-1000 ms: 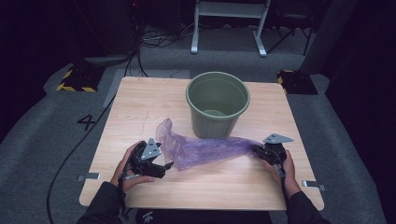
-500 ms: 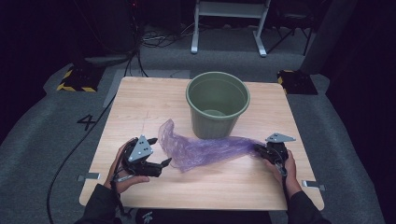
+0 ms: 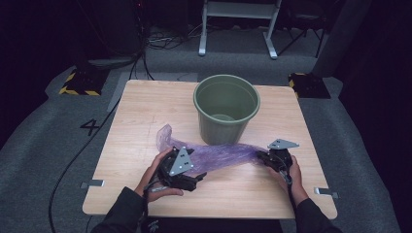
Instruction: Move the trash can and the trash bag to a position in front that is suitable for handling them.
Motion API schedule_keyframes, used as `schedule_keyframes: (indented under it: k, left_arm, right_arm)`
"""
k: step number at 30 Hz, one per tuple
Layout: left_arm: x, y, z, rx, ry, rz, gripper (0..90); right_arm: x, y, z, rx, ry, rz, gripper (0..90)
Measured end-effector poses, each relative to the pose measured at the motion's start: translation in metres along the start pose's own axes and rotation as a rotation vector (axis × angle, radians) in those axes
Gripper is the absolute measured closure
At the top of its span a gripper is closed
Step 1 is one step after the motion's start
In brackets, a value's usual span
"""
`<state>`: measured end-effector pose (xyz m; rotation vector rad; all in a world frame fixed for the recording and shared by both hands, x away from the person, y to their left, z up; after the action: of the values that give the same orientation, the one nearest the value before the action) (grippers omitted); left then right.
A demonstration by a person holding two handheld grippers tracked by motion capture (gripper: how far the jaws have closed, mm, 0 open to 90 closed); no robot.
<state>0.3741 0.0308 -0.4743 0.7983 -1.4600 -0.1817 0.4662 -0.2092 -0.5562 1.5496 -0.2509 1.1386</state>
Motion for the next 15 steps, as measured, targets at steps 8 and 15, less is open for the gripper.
schedule_keyframes:
  k: [8, 15]
  left_arm:
    - [-0.016, -0.055, 0.000, -0.044, 0.030, -0.107, 16.7]
    - [-0.026, -0.079, -0.018, -0.045, 0.107, -0.130, 15.9]
  right_arm:
    - [0.006, -0.004, -0.024, 0.062, 0.058, 0.010, 86.3]
    - [0.010, -0.007, -0.041, 0.123, 0.102, 0.019, 85.9]
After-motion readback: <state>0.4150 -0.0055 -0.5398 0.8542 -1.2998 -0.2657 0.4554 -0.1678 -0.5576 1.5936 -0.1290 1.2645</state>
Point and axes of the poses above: each handheld gripper's, and its own axes: y roughly backward along the jaws, x roughly out of its top, z roughly to its right, the point moved 10 cm from there along -y, roughly forward along the jaws, and after that the axes turned 9 degrees about -x, right-handed, at the moved point
